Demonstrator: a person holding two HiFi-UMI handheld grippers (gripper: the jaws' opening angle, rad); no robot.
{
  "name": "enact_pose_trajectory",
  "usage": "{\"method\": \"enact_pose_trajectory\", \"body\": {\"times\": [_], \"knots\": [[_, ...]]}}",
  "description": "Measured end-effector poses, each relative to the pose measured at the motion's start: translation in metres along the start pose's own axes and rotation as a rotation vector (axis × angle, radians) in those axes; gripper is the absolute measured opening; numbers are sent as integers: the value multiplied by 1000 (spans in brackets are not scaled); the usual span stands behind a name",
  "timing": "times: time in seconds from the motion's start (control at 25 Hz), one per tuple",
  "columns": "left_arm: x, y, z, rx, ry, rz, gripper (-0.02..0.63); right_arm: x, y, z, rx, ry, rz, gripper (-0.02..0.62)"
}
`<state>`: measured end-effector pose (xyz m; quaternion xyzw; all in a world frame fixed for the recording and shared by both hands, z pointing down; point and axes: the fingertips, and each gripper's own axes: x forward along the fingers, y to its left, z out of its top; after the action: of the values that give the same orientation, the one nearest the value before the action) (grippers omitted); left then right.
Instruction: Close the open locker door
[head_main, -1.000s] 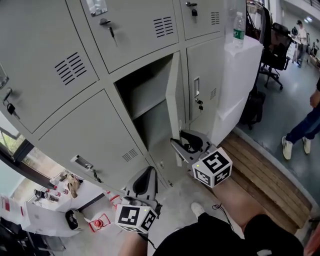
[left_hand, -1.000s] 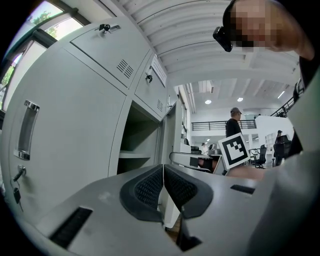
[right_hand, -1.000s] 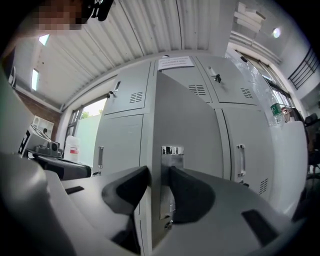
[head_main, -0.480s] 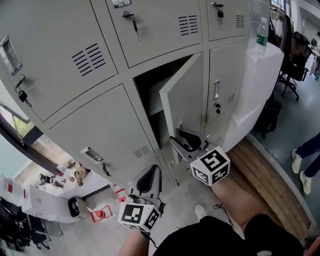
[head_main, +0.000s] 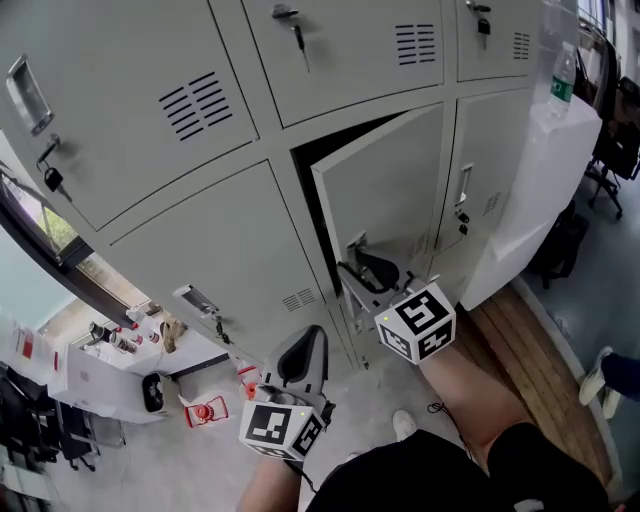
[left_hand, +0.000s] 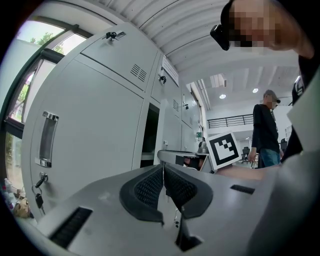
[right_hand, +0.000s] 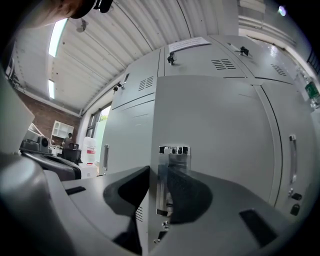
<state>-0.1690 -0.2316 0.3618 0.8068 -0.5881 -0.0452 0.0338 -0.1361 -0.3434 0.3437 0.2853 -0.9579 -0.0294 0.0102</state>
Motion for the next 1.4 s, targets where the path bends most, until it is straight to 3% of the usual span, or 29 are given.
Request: {"method": "enact_pose_trajectory", "body": {"times": [0.8, 1.4], "knots": [[11, 29, 1, 10, 0, 123, 20, 57, -15, -2, 1, 11, 76, 143], [36, 28, -1, 5, 4, 102, 20, 60, -17, -2, 5, 22, 123, 138]]}}
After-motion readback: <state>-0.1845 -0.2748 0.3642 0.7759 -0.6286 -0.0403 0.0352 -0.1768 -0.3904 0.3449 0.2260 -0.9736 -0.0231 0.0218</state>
